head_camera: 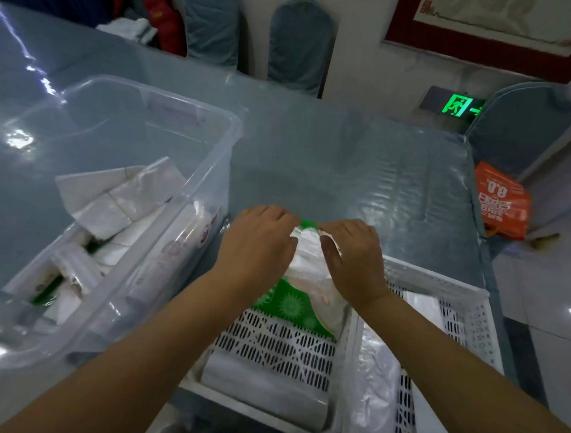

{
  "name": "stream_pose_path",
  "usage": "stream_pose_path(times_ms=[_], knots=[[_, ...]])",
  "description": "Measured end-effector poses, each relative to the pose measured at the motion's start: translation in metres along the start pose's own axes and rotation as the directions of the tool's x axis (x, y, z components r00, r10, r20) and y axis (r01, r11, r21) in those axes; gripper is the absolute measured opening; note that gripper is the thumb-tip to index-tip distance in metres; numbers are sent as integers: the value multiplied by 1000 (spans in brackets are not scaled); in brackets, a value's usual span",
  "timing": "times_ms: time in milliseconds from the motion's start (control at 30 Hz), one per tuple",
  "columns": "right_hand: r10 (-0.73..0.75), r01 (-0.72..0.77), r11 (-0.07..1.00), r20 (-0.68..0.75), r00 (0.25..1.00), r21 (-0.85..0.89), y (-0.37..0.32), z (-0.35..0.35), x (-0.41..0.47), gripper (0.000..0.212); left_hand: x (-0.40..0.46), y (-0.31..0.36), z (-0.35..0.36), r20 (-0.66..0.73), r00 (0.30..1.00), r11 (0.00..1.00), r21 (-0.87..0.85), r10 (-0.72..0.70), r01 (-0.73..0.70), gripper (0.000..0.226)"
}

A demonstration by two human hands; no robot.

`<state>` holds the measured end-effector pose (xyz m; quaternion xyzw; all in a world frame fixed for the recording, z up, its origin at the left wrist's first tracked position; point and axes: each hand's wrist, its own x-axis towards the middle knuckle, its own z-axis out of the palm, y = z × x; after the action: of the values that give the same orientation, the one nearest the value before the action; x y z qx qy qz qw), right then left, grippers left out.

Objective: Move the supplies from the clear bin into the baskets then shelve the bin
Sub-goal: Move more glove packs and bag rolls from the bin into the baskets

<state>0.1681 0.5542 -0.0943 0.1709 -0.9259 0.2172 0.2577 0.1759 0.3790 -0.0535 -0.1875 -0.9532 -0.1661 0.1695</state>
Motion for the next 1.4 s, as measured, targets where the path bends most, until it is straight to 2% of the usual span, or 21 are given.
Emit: stream_pose_path(times_ms=[233, 400, 600, 700, 733, 800, 933, 1033, 1133, 1300, 1333, 1400], knots=[[-47, 66, 989, -137, 990, 133, -78, -5, 52, 17, -2, -32, -81, -87, 996, 1000, 15, -9, 10, 24], [-116, 150, 967, -167, 979, 206, -153, 17, 87, 20, -20, -113, -127, -82, 994, 995, 57, -78, 83, 25], [-268, 279, 932, -79, 960, 231, -247, 70, 132, 14, -42, -251, -172, 11, 963, 958, 108, -269, 266, 24], [-284, 246, 944, 161, 945, 221, -289, 111, 144, 18, -48, -307, -182, 73, 956, 952, 146, -282, 270, 25], [-288, 243, 952, 280, 916, 186, -301, 128, 146, 20, -49, -322, -183, 98, 958, 954, 167, -268, 250, 26], [-308, 302, 948, 500, 809, 95, -319, 163, 149, 23, -51, -350, -182, 163, 962, 961, 207, -218, 182, 29], [-296, 444, 896, 739, 605, -5, -336, 215, 143, 22, -60, -390, -178, 302, 950, 981, 196, -75, 16, 30], [-115, 429, 898, 888, 446, -99, -341, 239, 129, 34, -67, -402, -171, 264, 961, 981, 151, 82, -125, 28], [72, 267, 951, 949, 307, -158, -346, 253, 112, 53, -70, -408, -166, 258, 955, 964, 179, 145, -195, 27], [138, 112, 979, 957, 253, -171, -346, 250, 105, 56, -70, -412, -161, 326, 928, 919, 279, 183, -279, 26], [162, 62, 981, 951, 263, -185, -346, 246, 109, 55, -70, -412, -161, 332, 925, 921, 270, 186, -283, 26], [215, -86, 976, 919, 330, -198, -342, 234, 123, 50, -69, -411, -161, 358, 911, 924, 237, 204, -300, 27]])
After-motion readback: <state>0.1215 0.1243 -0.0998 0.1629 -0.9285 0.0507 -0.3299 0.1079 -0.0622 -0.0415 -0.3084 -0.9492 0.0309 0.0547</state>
